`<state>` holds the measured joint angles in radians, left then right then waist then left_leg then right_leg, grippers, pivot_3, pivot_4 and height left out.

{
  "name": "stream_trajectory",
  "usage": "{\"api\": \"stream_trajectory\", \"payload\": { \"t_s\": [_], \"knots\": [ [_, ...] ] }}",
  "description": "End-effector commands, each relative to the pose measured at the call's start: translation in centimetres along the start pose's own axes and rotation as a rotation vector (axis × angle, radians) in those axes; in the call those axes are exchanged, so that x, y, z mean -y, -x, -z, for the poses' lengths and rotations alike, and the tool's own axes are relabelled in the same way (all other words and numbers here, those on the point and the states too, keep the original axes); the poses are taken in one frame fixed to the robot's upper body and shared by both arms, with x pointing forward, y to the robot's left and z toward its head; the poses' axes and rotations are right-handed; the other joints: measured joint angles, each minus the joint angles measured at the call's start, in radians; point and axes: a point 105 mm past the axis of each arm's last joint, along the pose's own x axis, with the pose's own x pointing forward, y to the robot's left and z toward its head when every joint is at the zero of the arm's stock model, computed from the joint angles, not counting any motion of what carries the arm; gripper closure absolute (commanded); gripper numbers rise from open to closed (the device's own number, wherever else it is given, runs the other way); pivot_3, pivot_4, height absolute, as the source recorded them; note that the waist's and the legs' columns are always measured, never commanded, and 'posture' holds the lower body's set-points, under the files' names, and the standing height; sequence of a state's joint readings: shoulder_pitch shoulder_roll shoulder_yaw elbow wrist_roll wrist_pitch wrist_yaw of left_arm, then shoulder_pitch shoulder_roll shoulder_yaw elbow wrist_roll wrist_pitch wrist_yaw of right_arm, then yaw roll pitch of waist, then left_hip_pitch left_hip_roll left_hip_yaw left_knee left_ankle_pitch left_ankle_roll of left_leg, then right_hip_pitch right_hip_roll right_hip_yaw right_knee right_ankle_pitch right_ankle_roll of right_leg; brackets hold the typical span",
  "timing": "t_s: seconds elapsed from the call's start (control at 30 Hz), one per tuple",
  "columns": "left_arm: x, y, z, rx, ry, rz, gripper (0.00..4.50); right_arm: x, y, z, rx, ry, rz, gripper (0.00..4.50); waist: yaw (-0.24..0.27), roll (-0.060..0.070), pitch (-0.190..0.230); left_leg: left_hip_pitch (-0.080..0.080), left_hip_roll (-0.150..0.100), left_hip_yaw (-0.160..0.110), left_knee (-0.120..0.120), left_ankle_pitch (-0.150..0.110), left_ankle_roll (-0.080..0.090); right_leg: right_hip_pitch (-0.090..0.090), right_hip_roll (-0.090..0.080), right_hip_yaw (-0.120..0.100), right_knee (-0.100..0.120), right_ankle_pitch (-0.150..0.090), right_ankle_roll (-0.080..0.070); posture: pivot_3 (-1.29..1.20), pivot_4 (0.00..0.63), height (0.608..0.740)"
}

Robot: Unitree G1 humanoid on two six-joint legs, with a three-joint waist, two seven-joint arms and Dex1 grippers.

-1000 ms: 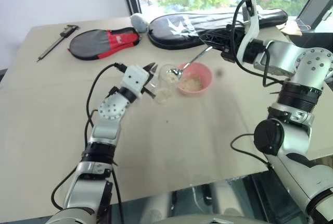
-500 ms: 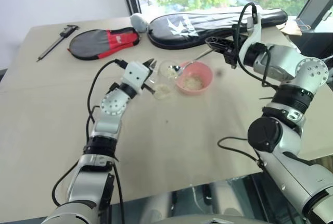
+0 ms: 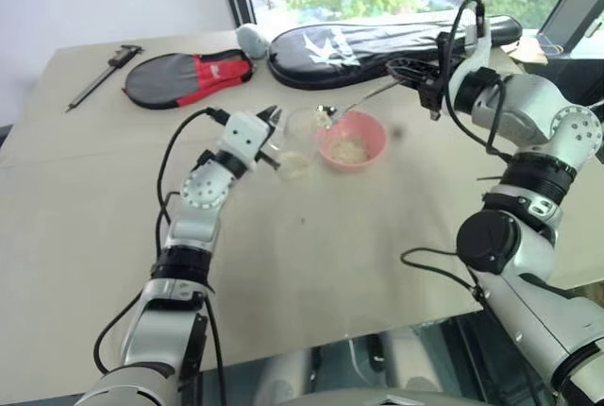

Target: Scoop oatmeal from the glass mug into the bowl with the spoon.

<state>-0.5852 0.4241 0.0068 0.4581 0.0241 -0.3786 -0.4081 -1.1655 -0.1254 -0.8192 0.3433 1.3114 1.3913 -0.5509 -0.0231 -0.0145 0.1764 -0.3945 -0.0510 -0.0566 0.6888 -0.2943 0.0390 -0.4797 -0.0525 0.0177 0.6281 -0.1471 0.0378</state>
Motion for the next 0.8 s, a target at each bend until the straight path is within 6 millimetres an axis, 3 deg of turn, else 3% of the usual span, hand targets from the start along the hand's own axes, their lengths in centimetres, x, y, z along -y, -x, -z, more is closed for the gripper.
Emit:
{"api": "stream_trajectory", "payload": {
  "t_s": [0.03, 0.27, 0.53, 0.7, 0.8],
  "knots": [
    [-2.3, 0.3, -1.1, 0.051, -0.011, -0.084, 4.41, -1.2, 0.9, -1.7, 0.058, 0.021, -0.045, 4.5, -0.001, 0.0, 0.0, 0.0, 0.0, 0.0, 0.0, 0.0, 0.0, 0.0, 0.0, 0.0, 0.0, 0.0, 0.0, 0.0, 0.15, 0.74],
    [-3.1, 1.4, -0.4, 0.023, -0.008, -0.116, 4.41, -0.5, 1.5, -3.2, 0.106, 0.017, -0.021, 4.5, -0.014, 0.0, 0.0, 0.0, 0.0, 0.001, 0.0, 0.0, 0.0, 0.0, 0.0, 0.001, 0.0, 0.0, 0.0, 0.0, 0.15, 0.74],
    [-3.6, 2.2, 0.1, 0.006, 0.025, -0.166, 4.41, 0.1, 0.5, -1.6, 0.086, 0.167, 0.011, 4.5, -0.019, 0.0, 0.0, 0.0, 0.001, 0.002, 0.0, 0.0, 0.0, 0.0, -0.001, 0.002, 0.0, 0.0, 0.0, 0.0, 0.15, 0.74],
    [-4.0, 3.0, 0.3, -0.007, 0.054, -0.208, 4.41, 0.0, 0.1, -0.7, 0.103, 0.445, 0.025, 4.5, -0.019, 0.0, 0.0, 0.0, 0.001, 0.002, 0.0, 0.0, 0.0, 0.0, -0.001, 0.002, 0.0, 0.0, 0.001, 0.0, 0.15, 0.74],
    [-3.8, 3.5, 0.5, -0.015, 0.072, -0.219, 4.41, -0.9, -0.1, 0.3, 0.106, 0.752, -0.023, 4.5, -0.018, 0.0, -0.001, 0.0, 0.001, 0.002, 0.0, 0.0, 0.0, 0.0, 0.0, 0.002, -0.001, 0.001, 0.001, 0.0, 0.15, 0.74]
  ]
}}
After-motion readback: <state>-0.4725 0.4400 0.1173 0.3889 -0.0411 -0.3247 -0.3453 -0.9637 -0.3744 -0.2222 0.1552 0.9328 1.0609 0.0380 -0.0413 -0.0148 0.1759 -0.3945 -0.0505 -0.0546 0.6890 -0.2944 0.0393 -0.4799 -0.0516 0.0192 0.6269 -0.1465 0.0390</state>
